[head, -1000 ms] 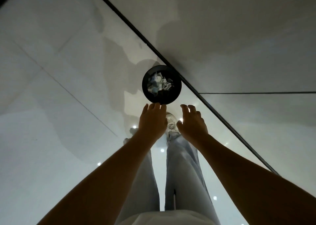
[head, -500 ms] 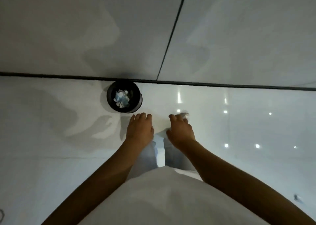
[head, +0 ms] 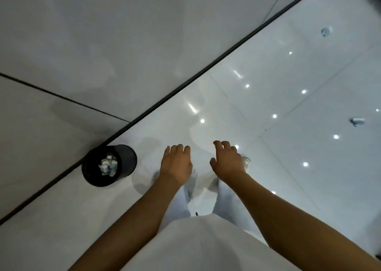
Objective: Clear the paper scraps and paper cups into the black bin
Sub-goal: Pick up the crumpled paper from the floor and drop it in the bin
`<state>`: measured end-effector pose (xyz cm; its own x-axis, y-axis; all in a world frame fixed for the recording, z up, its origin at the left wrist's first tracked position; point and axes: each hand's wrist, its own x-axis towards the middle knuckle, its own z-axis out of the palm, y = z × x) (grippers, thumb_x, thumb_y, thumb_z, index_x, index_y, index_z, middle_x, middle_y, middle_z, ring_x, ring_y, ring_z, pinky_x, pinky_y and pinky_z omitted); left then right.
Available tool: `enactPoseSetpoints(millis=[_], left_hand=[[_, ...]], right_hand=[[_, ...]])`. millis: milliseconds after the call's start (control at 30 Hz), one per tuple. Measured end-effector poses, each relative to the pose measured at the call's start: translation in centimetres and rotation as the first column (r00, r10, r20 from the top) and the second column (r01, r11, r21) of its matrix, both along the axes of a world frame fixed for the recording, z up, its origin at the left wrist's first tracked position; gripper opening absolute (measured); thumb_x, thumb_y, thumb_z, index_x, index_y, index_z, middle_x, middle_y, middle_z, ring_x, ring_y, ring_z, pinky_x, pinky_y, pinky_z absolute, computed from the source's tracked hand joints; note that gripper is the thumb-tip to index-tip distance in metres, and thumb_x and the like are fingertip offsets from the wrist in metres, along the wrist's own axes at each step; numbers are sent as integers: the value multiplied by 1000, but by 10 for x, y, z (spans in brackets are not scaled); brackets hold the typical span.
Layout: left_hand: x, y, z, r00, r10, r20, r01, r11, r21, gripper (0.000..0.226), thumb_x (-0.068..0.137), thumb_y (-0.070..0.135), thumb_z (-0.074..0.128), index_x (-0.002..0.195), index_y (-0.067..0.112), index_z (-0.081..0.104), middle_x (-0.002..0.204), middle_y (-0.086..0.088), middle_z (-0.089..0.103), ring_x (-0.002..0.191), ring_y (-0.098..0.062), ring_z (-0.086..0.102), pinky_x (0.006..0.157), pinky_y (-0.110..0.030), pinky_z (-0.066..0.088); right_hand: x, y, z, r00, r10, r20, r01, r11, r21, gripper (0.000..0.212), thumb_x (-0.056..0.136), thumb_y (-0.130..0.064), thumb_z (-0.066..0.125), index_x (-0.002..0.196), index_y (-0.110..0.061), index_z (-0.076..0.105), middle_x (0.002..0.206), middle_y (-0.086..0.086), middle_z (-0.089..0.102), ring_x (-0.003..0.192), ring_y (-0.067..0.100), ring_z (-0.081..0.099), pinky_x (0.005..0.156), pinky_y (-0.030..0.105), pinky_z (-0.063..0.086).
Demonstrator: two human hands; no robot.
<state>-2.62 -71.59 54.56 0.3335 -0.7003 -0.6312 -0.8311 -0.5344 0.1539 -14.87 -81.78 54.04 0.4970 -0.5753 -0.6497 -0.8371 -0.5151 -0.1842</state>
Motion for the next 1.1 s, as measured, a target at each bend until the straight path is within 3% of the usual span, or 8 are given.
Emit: enactPoseSetpoints(millis=[167,600,900,1100], left_hand=[[-67,-102,0,991,-136,9,136,990,-48,43,97,25,38,138,13,39,137,-6,47,127,-22,41,115,-34,19],[-223,-370,8,931,-365,12,365,930,-48,39,97,28,41,133,13,44,128,-6,53,118,-22,48,109,-33,30],[-288,-518,11,829,-559,20,559,825,-84,42,97,29,41,135,14,42,129,-7,53,117,-23,48,106,-32,33],[-321,-648,5,769,-639,6,636,765,-96,42,96,28,43,136,14,41,130,-6,51,120,-23,46,107,-31,31]], right_hand=[[-83,-81,4,983,-184,-12,184,982,29,52,94,-23,48,143,-15,32,140,11,40,120,31,46,96,39,43],[-276,-306,7,871,-491,3,491,871,-6,53,92,-20,48,142,-15,31,134,10,42,111,29,48,86,35,42],[-333,-408,5,742,-667,65,669,743,-1,54,93,-22,50,142,-15,31,135,10,41,112,28,48,88,35,43],[-357,-525,4,665,-743,81,746,666,-12,52,92,-23,50,141,-15,32,136,10,40,114,29,46,88,36,42]])
